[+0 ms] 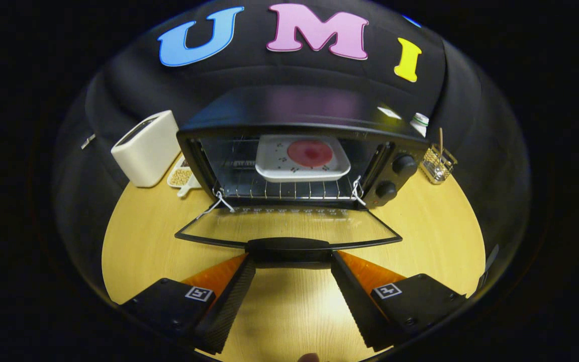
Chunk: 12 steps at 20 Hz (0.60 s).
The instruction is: Open the toaster oven, put the food inside, and close the toaster oven door.
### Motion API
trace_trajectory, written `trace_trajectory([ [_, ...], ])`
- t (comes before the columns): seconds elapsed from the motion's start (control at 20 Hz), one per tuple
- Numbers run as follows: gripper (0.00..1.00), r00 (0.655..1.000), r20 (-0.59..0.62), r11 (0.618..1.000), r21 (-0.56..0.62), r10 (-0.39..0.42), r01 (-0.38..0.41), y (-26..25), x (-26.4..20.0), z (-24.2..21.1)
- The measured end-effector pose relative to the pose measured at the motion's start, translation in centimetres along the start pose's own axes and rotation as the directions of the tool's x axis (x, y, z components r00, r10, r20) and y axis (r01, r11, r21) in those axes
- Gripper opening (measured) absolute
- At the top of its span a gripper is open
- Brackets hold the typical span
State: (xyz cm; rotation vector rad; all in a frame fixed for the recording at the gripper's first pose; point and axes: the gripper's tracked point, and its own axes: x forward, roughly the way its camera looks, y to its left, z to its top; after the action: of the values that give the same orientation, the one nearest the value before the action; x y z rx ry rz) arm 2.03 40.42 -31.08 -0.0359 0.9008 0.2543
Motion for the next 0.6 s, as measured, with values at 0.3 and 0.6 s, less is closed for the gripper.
trace_trajectory([
  [0.3, 0.99, 0.99, 0.139, 1.0, -0.001, 0.006, -0.006, 0.2, 0.2, 7.9],
  [0.6, 0.99, 0.987, 0.159, 1.0, 0.024, -0.007, 0.003, -1.1, 1.1, 9.5],
])
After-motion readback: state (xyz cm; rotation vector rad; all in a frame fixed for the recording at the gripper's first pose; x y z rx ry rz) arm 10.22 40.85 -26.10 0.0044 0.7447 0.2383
